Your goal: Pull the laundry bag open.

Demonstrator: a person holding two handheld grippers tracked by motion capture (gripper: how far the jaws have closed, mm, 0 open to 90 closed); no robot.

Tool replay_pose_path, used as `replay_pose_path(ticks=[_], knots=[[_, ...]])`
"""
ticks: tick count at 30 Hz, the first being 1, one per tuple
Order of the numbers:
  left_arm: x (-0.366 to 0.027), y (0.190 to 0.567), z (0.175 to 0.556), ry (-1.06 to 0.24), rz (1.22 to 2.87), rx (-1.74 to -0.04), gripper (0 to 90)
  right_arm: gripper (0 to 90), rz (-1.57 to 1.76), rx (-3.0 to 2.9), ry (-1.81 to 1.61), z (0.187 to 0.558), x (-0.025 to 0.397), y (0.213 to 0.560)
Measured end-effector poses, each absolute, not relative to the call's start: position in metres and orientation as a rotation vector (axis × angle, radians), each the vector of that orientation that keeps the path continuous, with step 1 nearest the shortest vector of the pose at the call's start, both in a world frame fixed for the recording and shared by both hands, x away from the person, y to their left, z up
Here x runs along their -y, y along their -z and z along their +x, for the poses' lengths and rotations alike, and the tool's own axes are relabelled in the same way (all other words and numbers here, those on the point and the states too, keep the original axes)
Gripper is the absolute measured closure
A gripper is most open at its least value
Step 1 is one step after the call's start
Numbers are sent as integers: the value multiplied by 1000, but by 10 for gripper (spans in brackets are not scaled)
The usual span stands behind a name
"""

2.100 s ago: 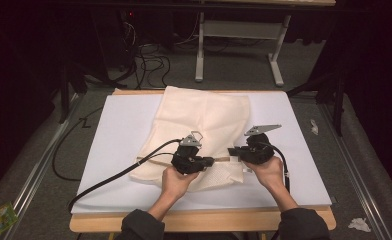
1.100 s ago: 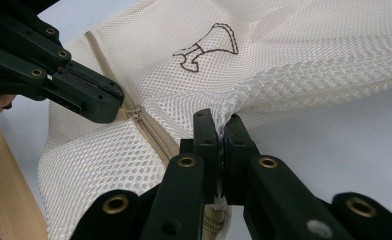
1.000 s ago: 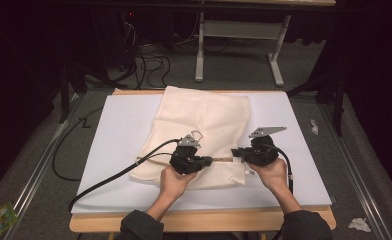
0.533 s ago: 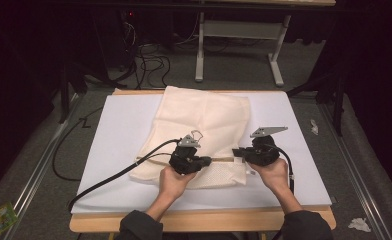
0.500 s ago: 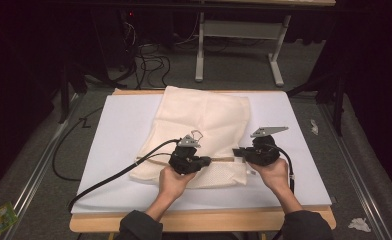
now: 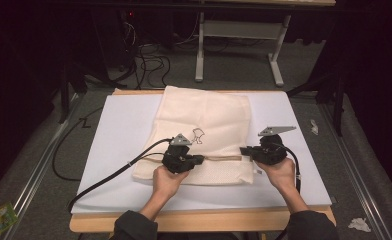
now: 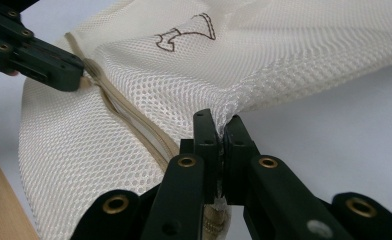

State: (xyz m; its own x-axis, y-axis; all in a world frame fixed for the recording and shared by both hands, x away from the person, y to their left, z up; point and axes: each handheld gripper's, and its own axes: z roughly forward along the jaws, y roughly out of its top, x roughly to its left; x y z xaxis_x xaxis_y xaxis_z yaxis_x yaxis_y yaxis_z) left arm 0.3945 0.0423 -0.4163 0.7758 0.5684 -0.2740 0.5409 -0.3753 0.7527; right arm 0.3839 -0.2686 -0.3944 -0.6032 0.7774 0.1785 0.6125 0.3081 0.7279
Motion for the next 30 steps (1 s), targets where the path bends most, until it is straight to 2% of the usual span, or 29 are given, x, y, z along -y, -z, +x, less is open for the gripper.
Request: replay_pose_path(ticks=[30], knots=[[-57, 412, 395, -66, 2028, -855, 875, 890, 1310, -2346, -1159, 390, 272, 397]])
